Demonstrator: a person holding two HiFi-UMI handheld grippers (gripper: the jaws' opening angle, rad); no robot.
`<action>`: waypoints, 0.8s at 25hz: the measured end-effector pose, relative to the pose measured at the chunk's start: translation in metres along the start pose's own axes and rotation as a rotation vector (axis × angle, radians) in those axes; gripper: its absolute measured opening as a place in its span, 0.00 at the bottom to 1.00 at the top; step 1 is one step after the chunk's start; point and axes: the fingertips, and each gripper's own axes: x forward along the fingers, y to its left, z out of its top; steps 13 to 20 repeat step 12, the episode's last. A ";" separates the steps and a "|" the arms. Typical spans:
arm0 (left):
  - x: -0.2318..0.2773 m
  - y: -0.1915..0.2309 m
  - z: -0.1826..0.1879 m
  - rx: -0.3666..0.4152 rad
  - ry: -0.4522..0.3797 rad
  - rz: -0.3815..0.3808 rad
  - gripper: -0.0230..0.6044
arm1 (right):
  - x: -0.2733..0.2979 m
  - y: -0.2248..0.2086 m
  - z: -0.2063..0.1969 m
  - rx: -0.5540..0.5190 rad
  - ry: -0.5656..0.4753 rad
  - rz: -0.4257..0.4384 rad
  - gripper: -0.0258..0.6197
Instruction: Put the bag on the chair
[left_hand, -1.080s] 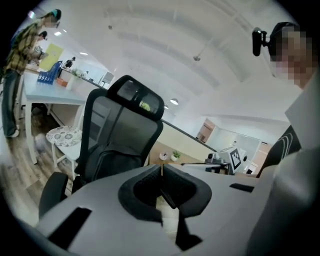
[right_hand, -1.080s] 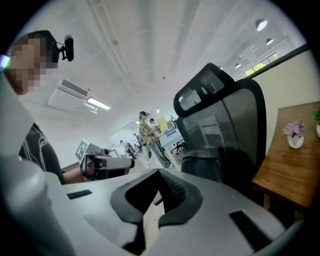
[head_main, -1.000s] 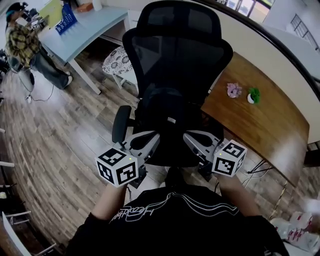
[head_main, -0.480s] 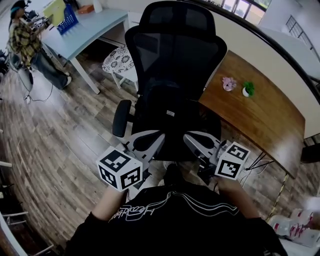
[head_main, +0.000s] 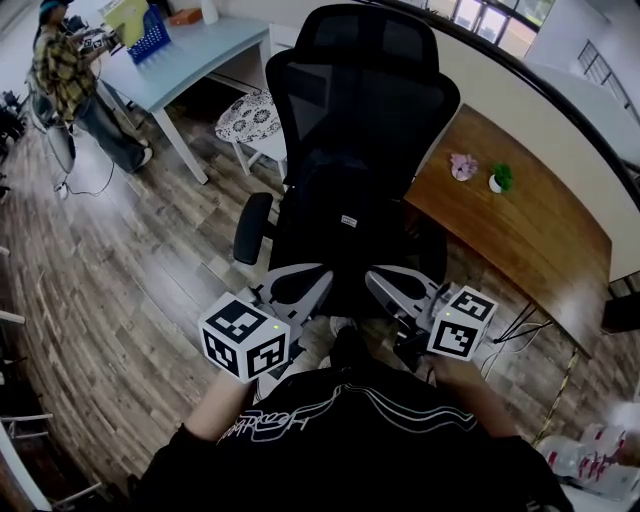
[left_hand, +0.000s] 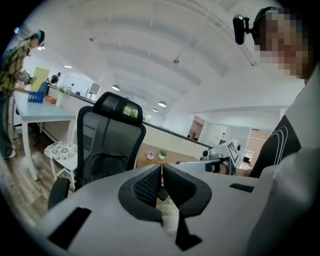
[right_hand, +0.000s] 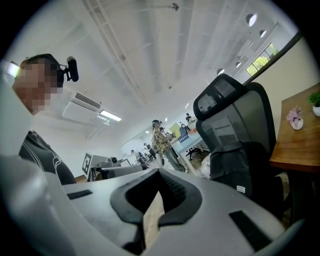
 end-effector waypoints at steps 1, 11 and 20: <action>0.000 0.000 -0.001 0.001 0.004 0.001 0.10 | 0.000 0.001 0.000 -0.002 0.001 0.003 0.03; 0.002 0.000 -0.003 0.005 0.019 -0.001 0.10 | 0.000 0.004 0.003 -0.024 0.004 0.007 0.03; 0.004 0.001 -0.002 0.004 0.020 -0.001 0.10 | -0.001 0.003 0.003 -0.023 0.004 0.005 0.03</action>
